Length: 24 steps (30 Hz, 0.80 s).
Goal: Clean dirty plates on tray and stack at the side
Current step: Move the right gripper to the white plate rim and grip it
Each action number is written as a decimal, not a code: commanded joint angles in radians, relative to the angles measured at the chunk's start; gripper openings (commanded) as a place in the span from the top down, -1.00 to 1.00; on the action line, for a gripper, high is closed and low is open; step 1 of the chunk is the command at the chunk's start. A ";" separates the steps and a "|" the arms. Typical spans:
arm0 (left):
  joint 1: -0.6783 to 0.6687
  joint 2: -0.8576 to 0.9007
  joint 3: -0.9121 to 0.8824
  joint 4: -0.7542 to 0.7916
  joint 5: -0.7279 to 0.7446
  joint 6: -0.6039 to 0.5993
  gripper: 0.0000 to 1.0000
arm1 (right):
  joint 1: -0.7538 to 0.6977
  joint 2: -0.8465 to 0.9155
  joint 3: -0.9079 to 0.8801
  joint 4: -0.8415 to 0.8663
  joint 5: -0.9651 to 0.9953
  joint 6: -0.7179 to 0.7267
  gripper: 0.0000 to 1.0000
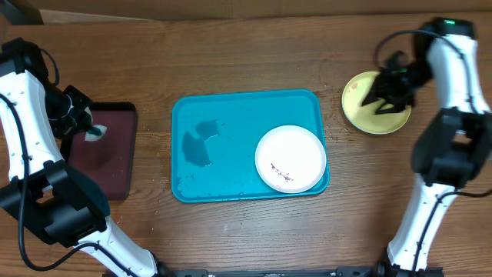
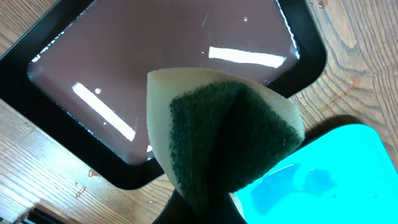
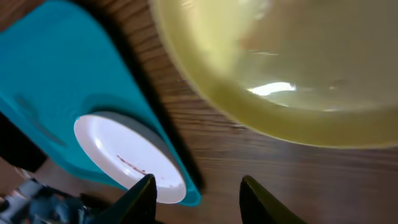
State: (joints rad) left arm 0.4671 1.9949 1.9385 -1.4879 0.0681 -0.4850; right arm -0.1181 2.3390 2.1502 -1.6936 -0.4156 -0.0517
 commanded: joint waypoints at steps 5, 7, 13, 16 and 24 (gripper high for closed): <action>0.003 -0.002 0.000 0.005 0.014 0.037 0.92 | 0.266 -0.005 -0.005 0.013 0.245 -0.051 0.08; 0.003 -0.002 0.001 0.004 0.014 0.037 0.91 | 0.329 -0.005 -0.007 0.038 0.325 -0.068 0.07; 0.004 -0.002 0.000 0.001 0.014 0.037 0.91 | 0.467 -0.005 -0.084 0.166 0.364 -0.219 0.01; 0.003 -0.002 0.000 0.001 0.014 0.037 0.91 | 0.483 -0.005 -0.135 0.193 0.400 -0.219 0.00; 0.004 -0.002 0.000 0.005 0.014 0.037 0.92 | 0.461 -0.005 -0.216 0.242 0.417 -0.254 0.00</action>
State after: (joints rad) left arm 0.4671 1.9949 1.9377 -1.4872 0.0719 -0.4667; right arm 0.3573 2.3390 1.9476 -1.4586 -0.0090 -0.2661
